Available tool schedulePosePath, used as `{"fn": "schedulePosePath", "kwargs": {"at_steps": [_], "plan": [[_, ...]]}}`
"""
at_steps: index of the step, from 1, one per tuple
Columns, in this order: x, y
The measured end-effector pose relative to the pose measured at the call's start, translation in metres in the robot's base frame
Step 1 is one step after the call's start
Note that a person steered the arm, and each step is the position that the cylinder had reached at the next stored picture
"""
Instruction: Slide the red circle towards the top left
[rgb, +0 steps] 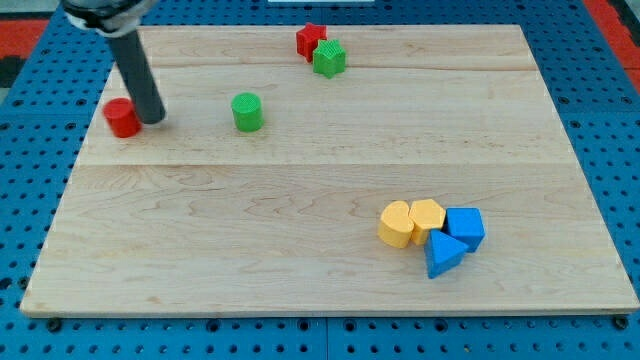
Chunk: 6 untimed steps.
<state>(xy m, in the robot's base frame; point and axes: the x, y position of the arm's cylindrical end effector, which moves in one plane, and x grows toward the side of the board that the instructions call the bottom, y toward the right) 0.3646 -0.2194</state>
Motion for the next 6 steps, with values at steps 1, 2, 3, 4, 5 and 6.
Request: {"fn": "schedulePosePath", "kwargs": {"at_steps": [1,2,3,4,5,6], "plan": [[0.01,0.0],[0.055,-0.011],[0.057,-0.042],[0.022,-0.044],[-0.005,-0.04],[-0.043,-0.039]]}}
